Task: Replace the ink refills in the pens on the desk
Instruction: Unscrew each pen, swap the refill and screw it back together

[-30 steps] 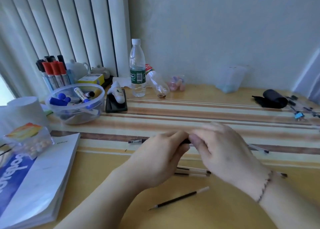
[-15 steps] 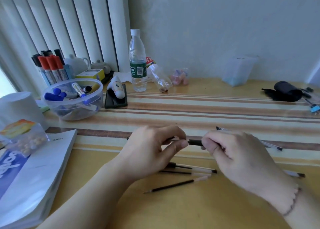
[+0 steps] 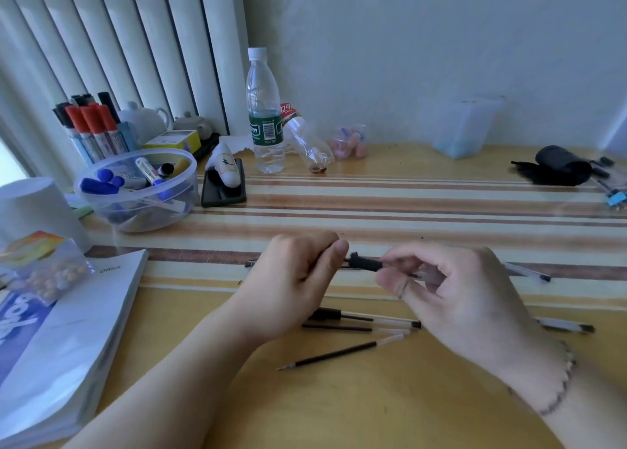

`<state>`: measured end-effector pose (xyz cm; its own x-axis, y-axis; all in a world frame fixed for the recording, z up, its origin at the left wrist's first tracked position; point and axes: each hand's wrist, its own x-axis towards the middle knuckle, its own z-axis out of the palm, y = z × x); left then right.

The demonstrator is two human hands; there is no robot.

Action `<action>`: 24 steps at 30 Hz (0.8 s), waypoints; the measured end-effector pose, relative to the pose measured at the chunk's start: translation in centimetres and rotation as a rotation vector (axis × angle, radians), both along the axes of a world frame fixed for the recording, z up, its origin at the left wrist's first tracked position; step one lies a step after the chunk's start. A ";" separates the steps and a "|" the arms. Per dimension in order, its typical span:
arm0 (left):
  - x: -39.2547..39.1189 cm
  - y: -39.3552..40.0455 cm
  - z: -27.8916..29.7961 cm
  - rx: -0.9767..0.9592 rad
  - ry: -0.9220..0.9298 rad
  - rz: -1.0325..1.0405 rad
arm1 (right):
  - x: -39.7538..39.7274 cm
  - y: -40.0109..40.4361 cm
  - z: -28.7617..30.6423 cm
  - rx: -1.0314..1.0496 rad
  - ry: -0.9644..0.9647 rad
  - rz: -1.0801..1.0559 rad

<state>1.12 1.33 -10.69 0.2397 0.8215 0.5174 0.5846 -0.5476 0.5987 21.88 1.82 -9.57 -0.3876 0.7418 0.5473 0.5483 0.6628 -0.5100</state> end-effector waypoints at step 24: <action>-2.2 0.5 1.3 -0.114 -0.268 0.171 | 4.5 3.0 2.0 -0.069 0.075 -0.391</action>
